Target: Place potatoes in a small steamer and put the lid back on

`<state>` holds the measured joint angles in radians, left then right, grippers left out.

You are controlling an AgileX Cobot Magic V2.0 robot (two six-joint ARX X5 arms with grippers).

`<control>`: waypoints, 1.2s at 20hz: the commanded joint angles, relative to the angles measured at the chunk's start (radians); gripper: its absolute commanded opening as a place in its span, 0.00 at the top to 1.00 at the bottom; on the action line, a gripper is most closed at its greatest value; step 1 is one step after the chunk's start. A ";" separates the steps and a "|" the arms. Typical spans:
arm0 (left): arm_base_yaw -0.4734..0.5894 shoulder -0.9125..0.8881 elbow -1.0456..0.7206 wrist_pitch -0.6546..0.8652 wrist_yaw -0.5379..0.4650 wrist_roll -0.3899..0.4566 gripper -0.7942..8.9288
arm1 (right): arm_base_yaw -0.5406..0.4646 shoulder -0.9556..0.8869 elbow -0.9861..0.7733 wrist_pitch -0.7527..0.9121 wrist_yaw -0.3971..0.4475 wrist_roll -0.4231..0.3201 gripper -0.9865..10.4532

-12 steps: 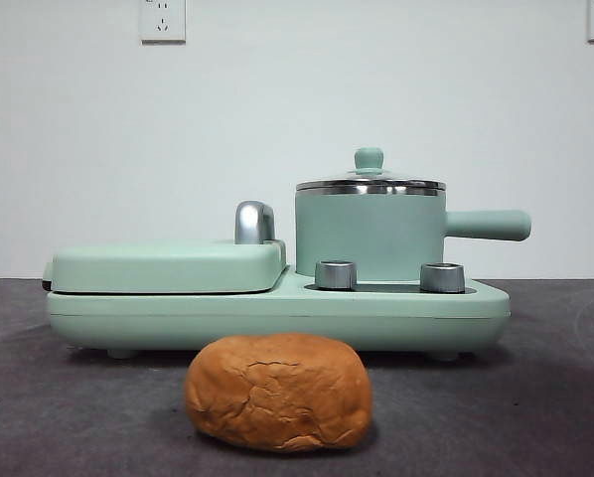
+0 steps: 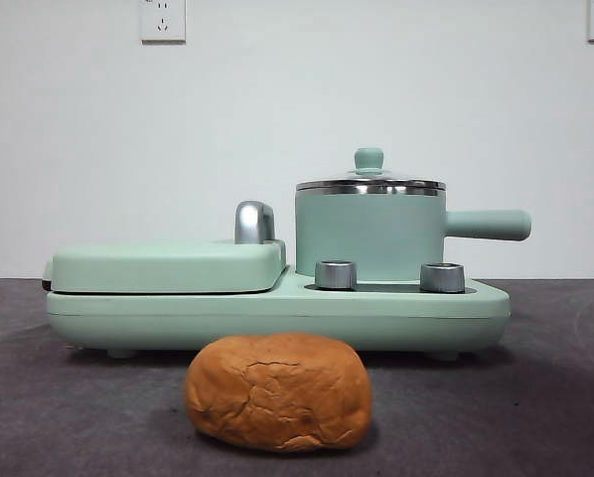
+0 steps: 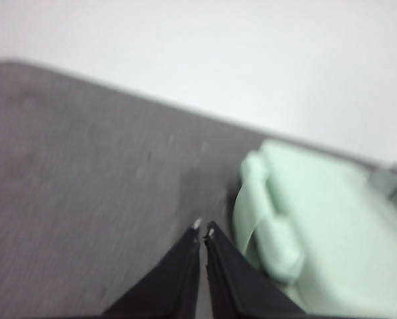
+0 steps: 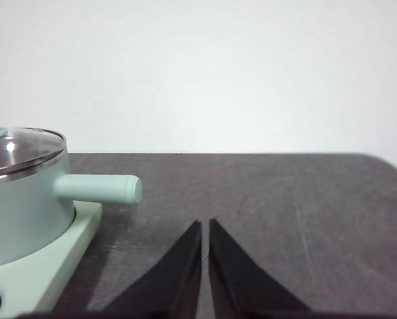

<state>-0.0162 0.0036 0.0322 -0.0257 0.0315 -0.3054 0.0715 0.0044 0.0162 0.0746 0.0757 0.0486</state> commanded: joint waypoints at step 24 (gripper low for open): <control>-0.002 0.417 0.602 -0.224 0.488 0.086 0.90 | 0.000 0.246 0.584 -0.463 -0.273 0.019 0.90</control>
<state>-0.0166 0.4019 0.6098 -0.2462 0.4587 -0.2623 0.0711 0.2382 0.5819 -0.3813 -0.1749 0.1539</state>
